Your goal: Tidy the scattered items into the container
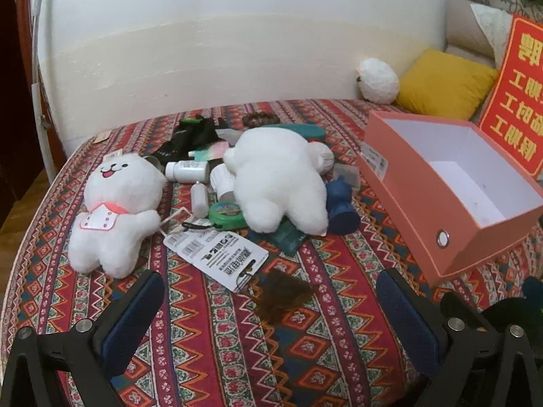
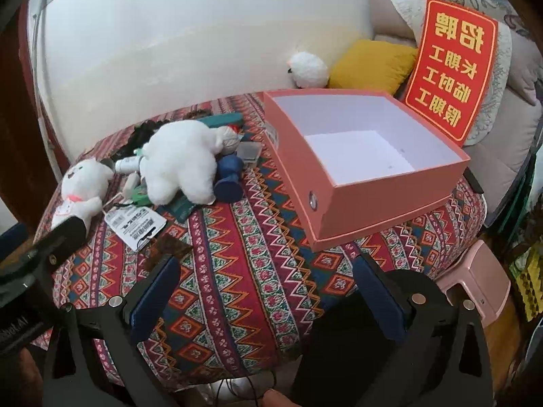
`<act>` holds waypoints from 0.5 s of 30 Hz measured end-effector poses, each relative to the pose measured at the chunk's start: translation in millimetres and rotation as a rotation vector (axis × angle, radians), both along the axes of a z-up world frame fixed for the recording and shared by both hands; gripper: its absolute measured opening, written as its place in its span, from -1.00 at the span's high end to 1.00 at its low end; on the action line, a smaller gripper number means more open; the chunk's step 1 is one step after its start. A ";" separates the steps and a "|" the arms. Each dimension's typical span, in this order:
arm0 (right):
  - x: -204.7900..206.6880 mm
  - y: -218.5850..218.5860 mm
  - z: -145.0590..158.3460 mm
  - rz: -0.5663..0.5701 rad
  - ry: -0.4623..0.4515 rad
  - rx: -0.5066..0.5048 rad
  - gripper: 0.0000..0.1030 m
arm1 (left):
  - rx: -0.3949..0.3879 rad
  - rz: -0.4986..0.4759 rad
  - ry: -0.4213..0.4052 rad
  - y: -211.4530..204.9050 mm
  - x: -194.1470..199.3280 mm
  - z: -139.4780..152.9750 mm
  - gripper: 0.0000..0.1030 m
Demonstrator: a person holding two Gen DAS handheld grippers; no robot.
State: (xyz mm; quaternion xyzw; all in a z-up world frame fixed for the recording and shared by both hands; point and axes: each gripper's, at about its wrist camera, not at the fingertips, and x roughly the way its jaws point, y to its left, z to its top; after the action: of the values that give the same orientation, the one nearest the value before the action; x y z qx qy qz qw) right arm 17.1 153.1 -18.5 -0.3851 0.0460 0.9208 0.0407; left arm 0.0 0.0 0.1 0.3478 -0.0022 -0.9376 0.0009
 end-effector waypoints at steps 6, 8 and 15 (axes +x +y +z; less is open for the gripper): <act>-11.7 12.8 3.5 0.008 -0.040 -0.048 -1.00 | -0.009 0.005 0.050 -3.3 9.0 3.7 -1.00; -4.1 4.6 3.7 -0.003 -0.004 -0.011 -1.00 | -0.030 -0.001 0.028 3.0 3.6 4.7 -1.00; -0.9 0.6 0.4 -0.008 -0.004 0.005 -1.00 | -0.023 -0.001 0.017 7.2 3.2 2.3 -1.00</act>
State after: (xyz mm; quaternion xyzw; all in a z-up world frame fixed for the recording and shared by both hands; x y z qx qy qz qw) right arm 16.3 153.7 -18.1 -0.3865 0.0452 0.9201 0.0452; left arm 3.2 7.2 2.4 0.3399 -0.0131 -0.9404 0.0042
